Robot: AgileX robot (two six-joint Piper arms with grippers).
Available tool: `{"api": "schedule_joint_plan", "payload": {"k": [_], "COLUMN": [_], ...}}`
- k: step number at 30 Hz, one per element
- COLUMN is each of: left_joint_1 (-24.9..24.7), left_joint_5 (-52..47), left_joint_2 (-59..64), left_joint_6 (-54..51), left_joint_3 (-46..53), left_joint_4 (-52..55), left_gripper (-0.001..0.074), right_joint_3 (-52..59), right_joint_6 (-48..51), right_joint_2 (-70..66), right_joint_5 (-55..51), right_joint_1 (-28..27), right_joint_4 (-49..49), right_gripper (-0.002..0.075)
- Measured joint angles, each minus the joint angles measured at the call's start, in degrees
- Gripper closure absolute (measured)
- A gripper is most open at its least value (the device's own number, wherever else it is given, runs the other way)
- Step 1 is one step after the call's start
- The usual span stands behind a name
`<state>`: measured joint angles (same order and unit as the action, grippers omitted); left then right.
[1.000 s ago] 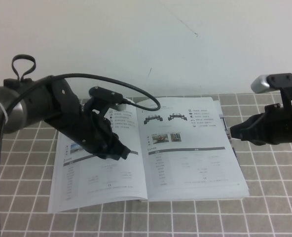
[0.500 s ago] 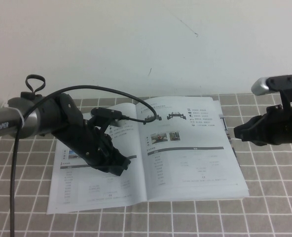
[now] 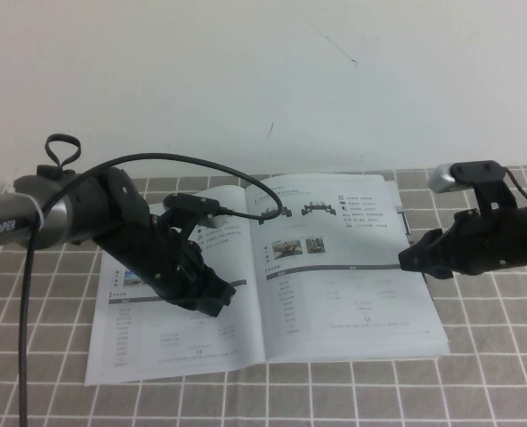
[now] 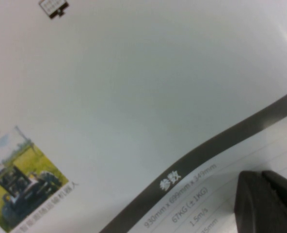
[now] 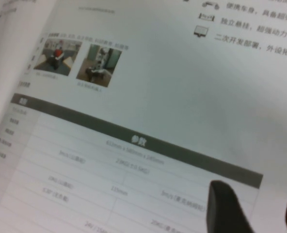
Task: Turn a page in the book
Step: Open the closed book
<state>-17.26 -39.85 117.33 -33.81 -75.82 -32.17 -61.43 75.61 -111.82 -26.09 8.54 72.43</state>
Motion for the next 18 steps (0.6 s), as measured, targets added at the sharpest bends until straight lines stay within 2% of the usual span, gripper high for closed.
{"api": "schedule_joint_plan", "payload": {"k": [18], "left_joint_1": [0.0], "left_joint_5": [0.0], "left_joint_2": [0.0], "left_joint_6": [-0.1], "left_joint_3": [0.0], "left_joint_4": [-0.2], "left_gripper": [0.0739], "right_joint_3": [-0.3], "right_joint_6": [0.5], "right_joint_2": [-1.3], "right_joint_5": [1.4], "right_joint_1": [0.0], "right_joint_4": [0.0], "right_gripper": [0.0447]}}
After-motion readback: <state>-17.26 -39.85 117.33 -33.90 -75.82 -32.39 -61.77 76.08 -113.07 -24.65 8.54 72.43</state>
